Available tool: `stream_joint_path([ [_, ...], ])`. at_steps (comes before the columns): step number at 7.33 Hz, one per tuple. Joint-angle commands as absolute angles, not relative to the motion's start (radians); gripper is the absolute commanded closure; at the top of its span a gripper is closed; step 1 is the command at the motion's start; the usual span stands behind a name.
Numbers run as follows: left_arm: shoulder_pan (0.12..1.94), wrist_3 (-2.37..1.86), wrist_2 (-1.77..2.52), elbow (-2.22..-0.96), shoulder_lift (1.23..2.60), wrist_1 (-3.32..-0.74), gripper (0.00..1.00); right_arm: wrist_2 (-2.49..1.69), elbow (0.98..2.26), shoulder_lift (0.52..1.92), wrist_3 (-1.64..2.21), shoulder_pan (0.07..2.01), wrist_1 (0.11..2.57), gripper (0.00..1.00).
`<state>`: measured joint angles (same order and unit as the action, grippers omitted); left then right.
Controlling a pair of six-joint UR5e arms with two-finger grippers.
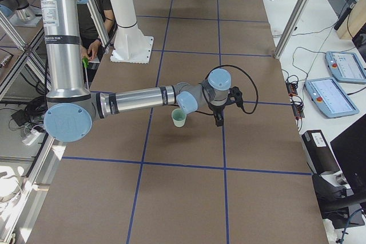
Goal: Transfer and stack yellow cup on green cup
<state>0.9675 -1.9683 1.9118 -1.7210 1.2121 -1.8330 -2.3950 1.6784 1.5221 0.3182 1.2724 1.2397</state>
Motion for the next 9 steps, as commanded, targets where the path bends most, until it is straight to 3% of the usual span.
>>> stream_joint_path([
  [1,0.887,-2.153,1.800,-1.721,1.135,-1.725,0.00,-2.395,1.681,1.520,0.318,1.258,1.239,0.01],
  [4,0.778,-2.458,1.766,-1.724,1.135,-1.525,0.00,-2.395,1.681,1.509,0.316,1.247,1.239,0.01],
  [9,0.614,-2.758,1.776,-1.712,1.134,-1.416,0.01,-2.393,1.689,1.488,0.316,1.244,1.239,0.01],
])
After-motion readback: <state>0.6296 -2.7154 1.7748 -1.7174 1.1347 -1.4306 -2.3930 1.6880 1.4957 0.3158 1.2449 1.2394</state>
